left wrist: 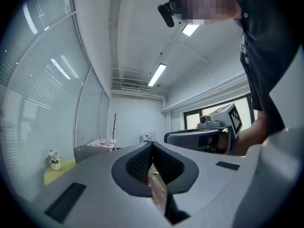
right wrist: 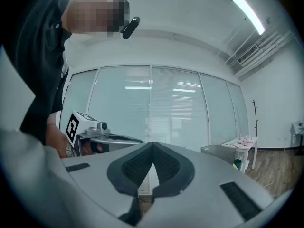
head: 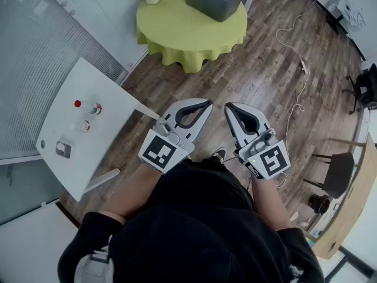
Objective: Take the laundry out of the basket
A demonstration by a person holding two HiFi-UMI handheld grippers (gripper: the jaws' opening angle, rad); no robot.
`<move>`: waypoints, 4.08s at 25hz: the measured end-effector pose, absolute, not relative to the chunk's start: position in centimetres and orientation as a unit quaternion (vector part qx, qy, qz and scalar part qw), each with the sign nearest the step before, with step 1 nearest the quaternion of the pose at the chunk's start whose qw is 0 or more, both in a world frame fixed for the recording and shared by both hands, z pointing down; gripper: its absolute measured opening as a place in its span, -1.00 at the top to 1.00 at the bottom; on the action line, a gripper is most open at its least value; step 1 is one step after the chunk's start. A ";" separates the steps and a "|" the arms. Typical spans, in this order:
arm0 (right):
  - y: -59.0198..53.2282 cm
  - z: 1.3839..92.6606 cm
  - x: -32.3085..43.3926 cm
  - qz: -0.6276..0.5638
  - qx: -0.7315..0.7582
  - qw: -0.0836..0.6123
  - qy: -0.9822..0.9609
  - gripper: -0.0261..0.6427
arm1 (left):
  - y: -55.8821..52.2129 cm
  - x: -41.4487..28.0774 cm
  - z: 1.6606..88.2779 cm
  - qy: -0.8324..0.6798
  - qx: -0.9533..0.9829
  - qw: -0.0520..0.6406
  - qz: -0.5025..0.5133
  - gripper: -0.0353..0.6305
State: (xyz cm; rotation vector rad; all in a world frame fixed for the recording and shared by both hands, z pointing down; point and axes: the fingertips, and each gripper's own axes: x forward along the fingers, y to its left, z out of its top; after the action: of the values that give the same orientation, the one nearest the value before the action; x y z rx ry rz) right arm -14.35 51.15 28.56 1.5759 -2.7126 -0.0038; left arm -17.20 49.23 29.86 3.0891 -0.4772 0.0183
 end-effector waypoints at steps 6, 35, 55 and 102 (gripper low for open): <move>51.0 28.7 -15.9 0.000 0.509 0.005 -0.861 0.85 | 49.2 -18.8 30.0 -0.148 0.989 0.011 0.006 0.87; 40.5 29.6 1.3 -0.009 0.494 0.008 -0.869 0.85 | 39.1 -2.0 30.0 -0.174 0.985 -0.013 0.011 0.87; 29.7 31.6 8.1 0.006 0.462 0.017 -0.887 0.85 | 28.3 5.0 32.1 -0.207 0.978 -0.006 0.028 0.87; -9.7 34.8 12.7 0.037 0.412 0.071 -0.908 0.85 | -10.0 7.8 34.5 -0.289 0.956 0.019 0.048 0.87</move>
State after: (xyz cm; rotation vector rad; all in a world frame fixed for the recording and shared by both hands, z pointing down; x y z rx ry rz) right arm 12.66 -9.67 34.77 1.2393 -2.7282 0.1108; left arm 7.81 -9.96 34.54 2.9679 -0.8957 0.1500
